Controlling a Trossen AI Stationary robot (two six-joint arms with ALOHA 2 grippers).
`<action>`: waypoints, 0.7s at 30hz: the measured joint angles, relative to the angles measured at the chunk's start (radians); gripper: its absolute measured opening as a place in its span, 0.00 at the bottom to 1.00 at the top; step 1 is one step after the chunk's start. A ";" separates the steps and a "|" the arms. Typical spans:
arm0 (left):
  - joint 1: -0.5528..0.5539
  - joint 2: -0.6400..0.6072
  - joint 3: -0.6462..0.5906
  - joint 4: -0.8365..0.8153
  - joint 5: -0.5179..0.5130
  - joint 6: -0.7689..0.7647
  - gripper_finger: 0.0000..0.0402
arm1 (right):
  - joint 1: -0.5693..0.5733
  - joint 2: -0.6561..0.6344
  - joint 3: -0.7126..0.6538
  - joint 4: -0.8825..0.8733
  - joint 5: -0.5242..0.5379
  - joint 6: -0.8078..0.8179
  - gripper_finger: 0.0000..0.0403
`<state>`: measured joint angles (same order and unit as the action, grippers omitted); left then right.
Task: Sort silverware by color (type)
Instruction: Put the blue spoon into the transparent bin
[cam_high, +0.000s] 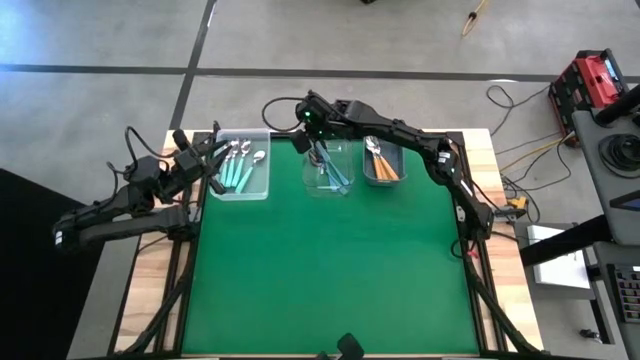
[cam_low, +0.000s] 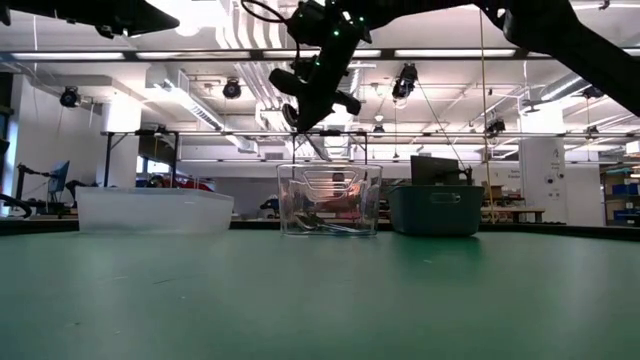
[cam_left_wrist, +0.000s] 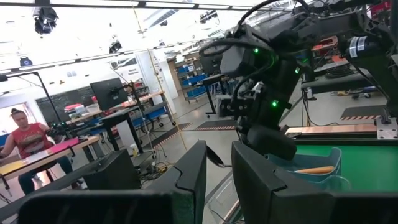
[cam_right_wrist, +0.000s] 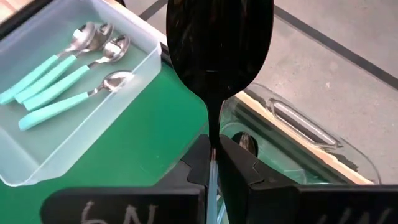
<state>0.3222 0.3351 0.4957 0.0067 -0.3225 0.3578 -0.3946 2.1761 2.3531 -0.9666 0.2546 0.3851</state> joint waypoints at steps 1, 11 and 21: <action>0.000 0.000 0.000 0.000 0.000 0.000 0.14 | 0.000 0.005 0.000 -0.001 0.000 0.000 0.03; 0.000 0.000 -0.001 0.000 0.000 0.000 0.14 | -0.005 0.062 -0.001 -0.040 0.000 0.009 0.03; 0.000 0.002 -0.001 0.000 0.000 0.001 0.14 | -0.007 0.085 -0.002 -0.111 -0.004 0.041 0.03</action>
<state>0.3218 0.3370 0.4950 0.0071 -0.3225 0.3584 -0.4019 2.2608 2.3512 -1.0776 0.2508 0.4261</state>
